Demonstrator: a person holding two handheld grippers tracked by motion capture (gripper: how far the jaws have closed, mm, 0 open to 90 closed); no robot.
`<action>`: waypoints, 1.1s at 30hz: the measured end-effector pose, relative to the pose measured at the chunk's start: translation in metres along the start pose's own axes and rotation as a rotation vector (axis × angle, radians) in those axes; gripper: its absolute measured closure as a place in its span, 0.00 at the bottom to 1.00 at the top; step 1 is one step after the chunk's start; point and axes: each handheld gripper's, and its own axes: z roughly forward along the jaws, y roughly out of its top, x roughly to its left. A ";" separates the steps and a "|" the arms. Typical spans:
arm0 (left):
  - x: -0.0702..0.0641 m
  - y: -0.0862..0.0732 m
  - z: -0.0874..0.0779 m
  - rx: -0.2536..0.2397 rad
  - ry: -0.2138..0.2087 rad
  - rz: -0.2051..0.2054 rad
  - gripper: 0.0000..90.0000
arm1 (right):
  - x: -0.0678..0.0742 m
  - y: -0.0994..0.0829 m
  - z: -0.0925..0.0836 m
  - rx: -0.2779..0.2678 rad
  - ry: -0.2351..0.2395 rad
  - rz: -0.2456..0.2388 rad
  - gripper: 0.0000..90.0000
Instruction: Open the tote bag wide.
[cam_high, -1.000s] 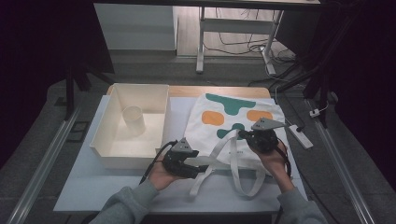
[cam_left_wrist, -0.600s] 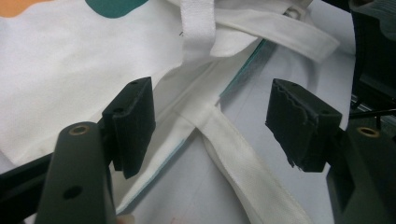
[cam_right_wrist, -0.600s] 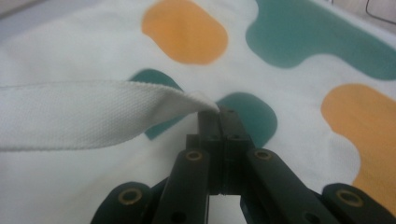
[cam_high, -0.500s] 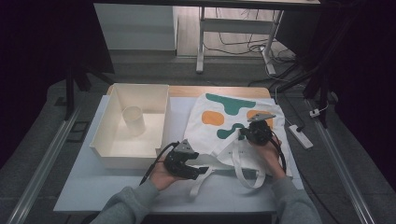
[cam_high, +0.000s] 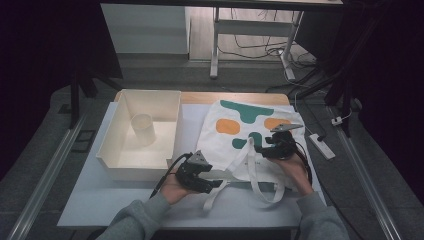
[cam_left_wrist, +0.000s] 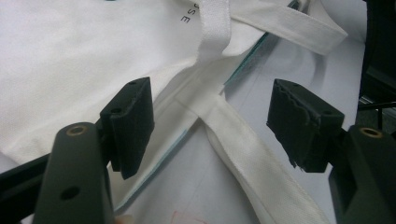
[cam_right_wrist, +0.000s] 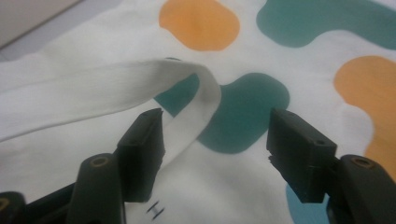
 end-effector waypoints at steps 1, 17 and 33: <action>0.000 0.000 0.000 0.000 0.001 0.000 0.35 | 0.001 0.000 -0.006 -0.012 0.002 0.001 0.40; 0.003 -0.002 0.002 0.007 0.005 -0.010 0.35 | 0.052 -0.017 -0.045 -0.024 0.122 -0.071 0.41; 0.002 -0.003 0.003 0.011 -0.006 0.001 0.35 | 0.105 -0.060 -0.063 0.127 0.079 -0.163 0.48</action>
